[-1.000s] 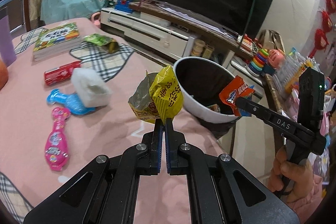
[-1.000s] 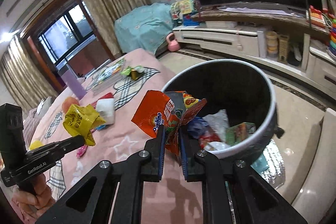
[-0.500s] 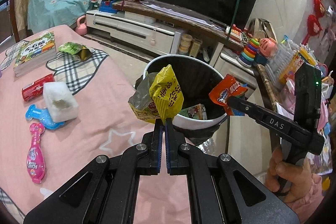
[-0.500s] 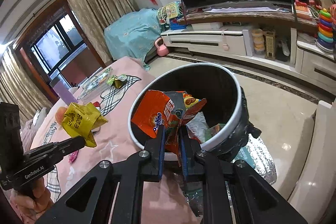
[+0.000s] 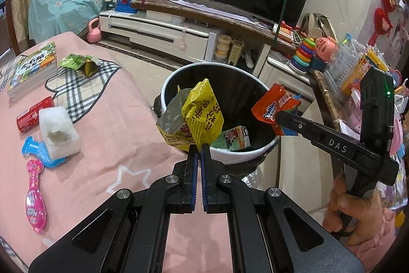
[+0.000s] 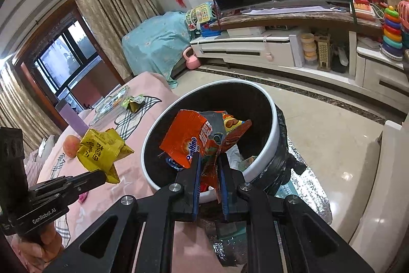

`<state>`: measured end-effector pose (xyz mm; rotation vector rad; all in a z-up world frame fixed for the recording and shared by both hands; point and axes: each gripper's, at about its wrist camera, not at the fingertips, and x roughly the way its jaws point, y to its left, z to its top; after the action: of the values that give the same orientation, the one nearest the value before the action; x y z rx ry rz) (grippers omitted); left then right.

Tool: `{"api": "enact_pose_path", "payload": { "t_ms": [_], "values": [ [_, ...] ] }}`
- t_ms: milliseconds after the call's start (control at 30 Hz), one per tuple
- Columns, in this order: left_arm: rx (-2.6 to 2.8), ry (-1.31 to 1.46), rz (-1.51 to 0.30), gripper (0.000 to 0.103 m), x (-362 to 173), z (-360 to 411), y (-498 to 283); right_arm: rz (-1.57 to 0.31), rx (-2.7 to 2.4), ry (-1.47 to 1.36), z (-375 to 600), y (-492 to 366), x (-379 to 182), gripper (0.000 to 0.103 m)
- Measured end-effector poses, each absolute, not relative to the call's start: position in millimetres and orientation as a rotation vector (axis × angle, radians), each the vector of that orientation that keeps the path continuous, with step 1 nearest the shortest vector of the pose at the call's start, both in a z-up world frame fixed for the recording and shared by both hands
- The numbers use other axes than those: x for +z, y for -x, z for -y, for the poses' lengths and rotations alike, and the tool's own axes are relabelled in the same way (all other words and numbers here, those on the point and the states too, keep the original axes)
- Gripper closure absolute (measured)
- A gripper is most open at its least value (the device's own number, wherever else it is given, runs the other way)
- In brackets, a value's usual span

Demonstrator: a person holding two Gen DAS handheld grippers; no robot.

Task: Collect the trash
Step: 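Carry the yellow chip bag and orange snack bag with both tools over the bin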

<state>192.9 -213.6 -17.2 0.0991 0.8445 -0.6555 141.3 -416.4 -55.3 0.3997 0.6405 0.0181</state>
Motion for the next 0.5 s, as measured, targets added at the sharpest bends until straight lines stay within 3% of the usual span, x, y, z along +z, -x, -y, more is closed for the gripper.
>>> {"api": "enact_pose_path", "payload": {
  "t_ms": [500],
  "values": [
    [-0.673, -0.144, -0.859, 0.101, -19, 246, -212, -0.668, 0.001, -0.358, 421, -162, -52, 0.089]
  ]
}}
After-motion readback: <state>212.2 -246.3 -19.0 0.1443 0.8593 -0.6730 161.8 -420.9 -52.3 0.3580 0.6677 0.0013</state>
